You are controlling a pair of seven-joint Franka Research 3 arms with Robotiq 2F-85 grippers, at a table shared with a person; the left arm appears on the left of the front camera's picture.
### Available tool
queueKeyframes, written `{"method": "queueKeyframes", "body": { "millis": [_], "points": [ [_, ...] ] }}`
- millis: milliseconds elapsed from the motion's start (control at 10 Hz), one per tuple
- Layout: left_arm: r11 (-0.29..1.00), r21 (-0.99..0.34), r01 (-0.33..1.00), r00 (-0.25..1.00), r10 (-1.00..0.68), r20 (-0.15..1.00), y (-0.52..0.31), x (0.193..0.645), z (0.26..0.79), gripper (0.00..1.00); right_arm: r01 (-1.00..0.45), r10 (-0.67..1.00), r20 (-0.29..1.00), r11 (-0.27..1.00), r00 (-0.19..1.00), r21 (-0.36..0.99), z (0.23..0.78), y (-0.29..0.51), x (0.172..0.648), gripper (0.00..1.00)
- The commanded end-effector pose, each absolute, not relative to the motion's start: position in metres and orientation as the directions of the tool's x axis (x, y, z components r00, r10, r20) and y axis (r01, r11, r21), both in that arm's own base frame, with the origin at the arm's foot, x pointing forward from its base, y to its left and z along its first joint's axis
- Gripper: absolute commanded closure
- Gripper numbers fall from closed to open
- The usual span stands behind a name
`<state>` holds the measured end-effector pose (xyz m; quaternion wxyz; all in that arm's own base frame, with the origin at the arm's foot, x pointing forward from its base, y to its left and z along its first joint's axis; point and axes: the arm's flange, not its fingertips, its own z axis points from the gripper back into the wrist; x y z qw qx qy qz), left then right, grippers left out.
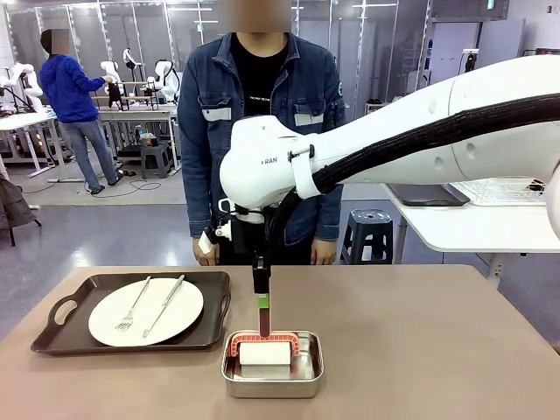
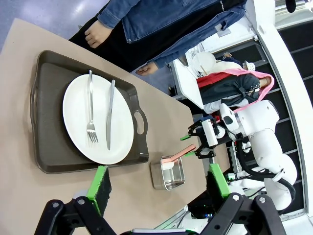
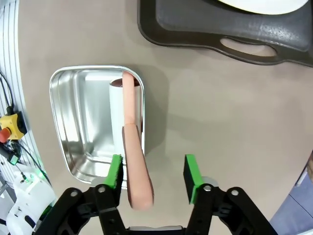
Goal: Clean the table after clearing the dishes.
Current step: Place the Lint Roller back on top of the Airtight Container, then when the right (or left) Handle tray is removed, use the right hand (or left hand) to clean the right (or left) side of the table with the Lint Roller.
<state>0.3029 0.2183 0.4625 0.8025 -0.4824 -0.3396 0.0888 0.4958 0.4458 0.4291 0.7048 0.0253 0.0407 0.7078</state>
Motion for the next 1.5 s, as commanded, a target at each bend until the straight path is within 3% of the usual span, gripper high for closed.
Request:
{"method": "queueKeyframes", "body": {
  "millis": [0, 1400],
  "points": [
    [0.512, -0.834, 0.207, 0.745, 0.47, 0.473, 0.22, 0.302, 0.463, 0.0, -0.999, 1.0, -0.014, -0.019, -0.02, 0.046, 0.435, 0.432, 0.482, 0.0],
    [0.512, -0.834, 0.207, 0.745, 0.47, 0.473, 0.22, 0.302, 0.463, 0.0, -0.999, 1.0, -0.013, 0.004, 0.004, 0.053, 0.448, 0.436, 0.491, 0.0]
  ]
}}
